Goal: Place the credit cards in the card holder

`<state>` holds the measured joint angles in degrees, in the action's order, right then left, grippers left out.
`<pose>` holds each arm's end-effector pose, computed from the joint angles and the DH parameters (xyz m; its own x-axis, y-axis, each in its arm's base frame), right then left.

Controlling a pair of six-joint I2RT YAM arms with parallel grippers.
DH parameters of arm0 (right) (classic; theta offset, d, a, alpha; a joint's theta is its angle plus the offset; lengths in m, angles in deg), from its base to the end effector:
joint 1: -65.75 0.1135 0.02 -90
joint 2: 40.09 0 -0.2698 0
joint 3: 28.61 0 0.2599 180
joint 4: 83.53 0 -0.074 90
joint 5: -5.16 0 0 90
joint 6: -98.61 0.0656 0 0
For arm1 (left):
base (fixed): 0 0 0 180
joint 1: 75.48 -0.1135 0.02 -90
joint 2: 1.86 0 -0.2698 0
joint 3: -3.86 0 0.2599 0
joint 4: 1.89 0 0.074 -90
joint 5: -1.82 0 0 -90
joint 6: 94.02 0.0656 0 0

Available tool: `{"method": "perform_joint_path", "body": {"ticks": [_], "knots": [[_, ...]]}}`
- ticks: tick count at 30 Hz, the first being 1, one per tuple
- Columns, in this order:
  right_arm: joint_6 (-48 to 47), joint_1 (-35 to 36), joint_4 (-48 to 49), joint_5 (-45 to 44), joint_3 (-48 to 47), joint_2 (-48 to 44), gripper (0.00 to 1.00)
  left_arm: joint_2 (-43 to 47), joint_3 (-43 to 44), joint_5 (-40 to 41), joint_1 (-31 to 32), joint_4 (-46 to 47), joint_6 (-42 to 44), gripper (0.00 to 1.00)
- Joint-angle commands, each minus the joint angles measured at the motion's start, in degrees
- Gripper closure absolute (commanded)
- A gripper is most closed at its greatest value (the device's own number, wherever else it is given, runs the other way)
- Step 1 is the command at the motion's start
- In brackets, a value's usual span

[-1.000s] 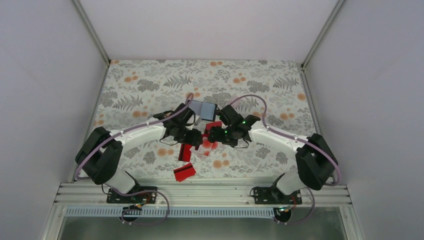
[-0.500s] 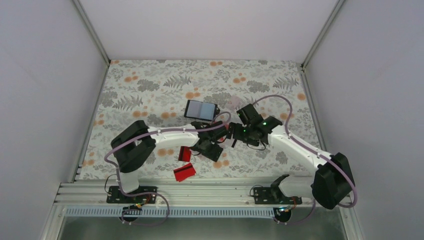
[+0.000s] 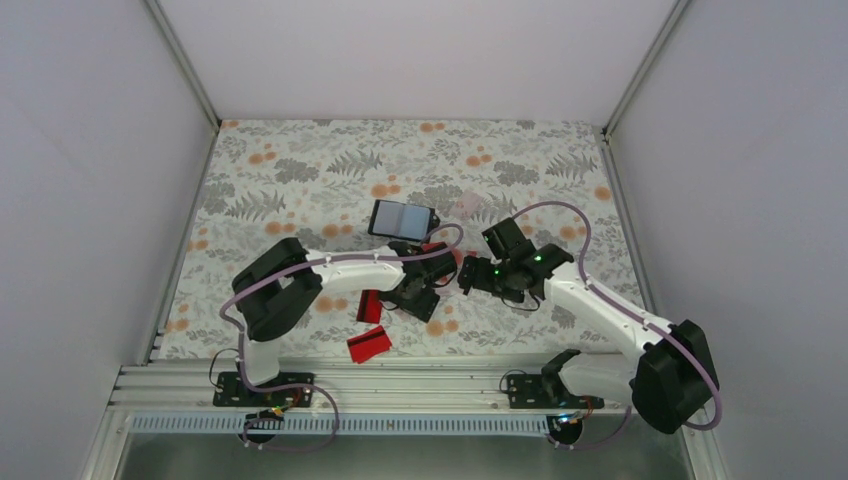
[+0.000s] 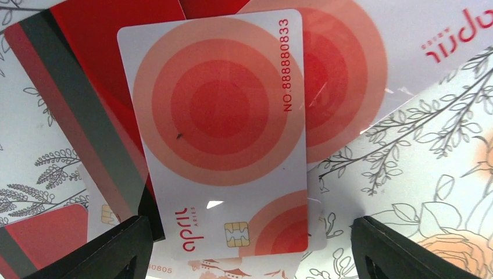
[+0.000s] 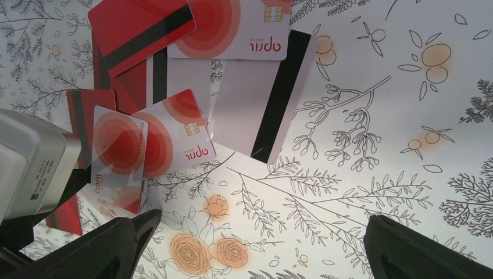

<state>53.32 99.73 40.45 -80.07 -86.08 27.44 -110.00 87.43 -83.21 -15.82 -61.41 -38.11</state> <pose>0.1871 0.1327 0.1900 -0.9502 0.2050 -0.2347 0.1176 0.9333 0.3393 0.1841 -0.3033 0.1232 -0.8955 0.4246 -0.1336 0.4267 0.9043 0.0137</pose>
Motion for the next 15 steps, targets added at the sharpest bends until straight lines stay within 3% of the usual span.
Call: {"method": "perform_joint_path", "body": {"ticks": [1,10,15], "knots": [[-1.32,-0.63,0.46,0.50,0.52,-0.92,0.01,-1.37,0.54,0.41,0.42,-0.82,-1.97,0.16],[-2.63,-0.88,-0.23,0.78,0.37,-1.08,0.01,-4.19,0.69,0.46,1.38,-0.79,-4.82,0.40],[-2.98,-0.99,-0.23,1.10,0.54,-1.11,0.01,-5.42,1.01,1.09,1.84,-0.78,-5.34,0.45]]}}
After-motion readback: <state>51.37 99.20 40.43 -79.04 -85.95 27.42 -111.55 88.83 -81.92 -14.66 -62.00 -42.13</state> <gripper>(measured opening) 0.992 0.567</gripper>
